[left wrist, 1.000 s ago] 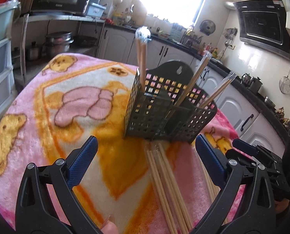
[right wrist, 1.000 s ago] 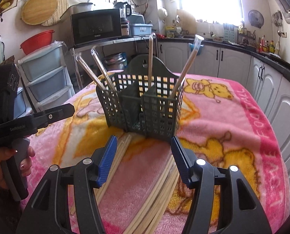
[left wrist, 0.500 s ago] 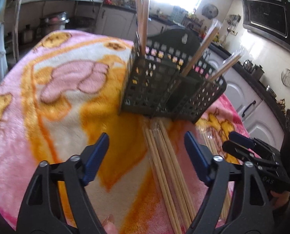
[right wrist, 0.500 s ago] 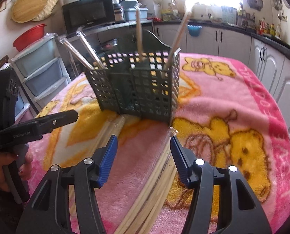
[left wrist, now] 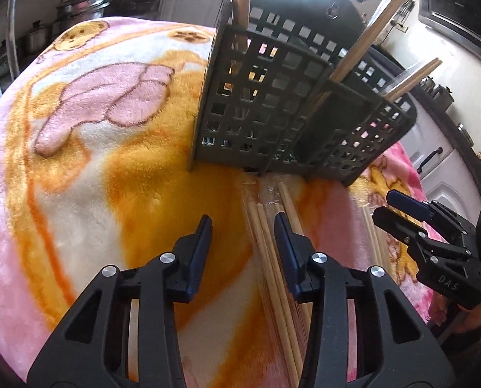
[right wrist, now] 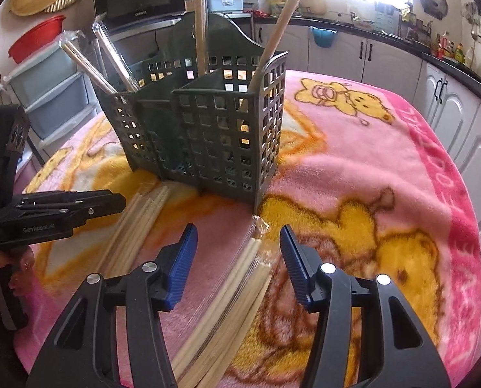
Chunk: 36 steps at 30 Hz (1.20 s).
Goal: Organize utensils
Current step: 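Lower both open tools onto the chopsticks lying beside the caddy, then close the left tool on a wrapped chopstick while the right tool grasps another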
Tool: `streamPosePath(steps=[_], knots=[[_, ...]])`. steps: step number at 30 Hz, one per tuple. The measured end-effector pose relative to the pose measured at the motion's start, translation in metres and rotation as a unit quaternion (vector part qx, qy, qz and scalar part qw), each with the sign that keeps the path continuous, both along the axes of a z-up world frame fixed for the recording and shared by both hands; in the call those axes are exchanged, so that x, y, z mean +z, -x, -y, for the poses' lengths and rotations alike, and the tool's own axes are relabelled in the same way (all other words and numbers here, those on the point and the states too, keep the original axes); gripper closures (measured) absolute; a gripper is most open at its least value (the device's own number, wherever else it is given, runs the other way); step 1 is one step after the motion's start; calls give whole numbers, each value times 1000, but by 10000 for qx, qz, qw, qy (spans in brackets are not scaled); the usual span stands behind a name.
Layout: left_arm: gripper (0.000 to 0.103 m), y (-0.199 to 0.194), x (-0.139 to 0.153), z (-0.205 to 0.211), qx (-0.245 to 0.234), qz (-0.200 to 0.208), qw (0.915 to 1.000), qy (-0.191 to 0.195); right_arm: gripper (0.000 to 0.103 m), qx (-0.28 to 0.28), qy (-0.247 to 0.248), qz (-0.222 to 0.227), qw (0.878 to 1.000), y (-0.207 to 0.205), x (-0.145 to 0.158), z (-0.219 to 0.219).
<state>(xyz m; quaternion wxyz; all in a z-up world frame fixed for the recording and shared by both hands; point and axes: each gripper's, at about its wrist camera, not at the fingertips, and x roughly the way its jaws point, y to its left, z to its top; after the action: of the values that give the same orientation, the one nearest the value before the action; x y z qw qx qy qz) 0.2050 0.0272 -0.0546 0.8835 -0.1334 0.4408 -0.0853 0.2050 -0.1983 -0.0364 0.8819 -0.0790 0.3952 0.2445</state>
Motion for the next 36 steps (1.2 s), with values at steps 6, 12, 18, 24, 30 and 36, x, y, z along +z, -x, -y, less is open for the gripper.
streamPosePath(steps=[6, 12, 18, 24, 30, 36], knots=[[70, -12, -5, 3, 58, -55, 9999, -90, 57, 10, 80, -167, 9998, -17, -8, -5], [72, -18, -7, 1, 133, -69, 9999, -54, 63, -48, 62, -423, 9991, -31, -18, -9], [72, -21, -7, -1, 169, -71, 9998, -22, 74, -78, 43, -507, 9987, -36, -24, -12], [76, -29, -9, 1, 183, -89, 9998, -87, 90, 4, -21, -497, 9988, -32, -22, -13], [86, -33, -12, -7, 204, -118, 9997, -11, 93, 162, -188, -402, 9989, -20, -11, -19], [92, -33, -14, -18, 189, -176, 9994, 225, 94, 379, -438, -244, 9980, -4, 9, -24]])
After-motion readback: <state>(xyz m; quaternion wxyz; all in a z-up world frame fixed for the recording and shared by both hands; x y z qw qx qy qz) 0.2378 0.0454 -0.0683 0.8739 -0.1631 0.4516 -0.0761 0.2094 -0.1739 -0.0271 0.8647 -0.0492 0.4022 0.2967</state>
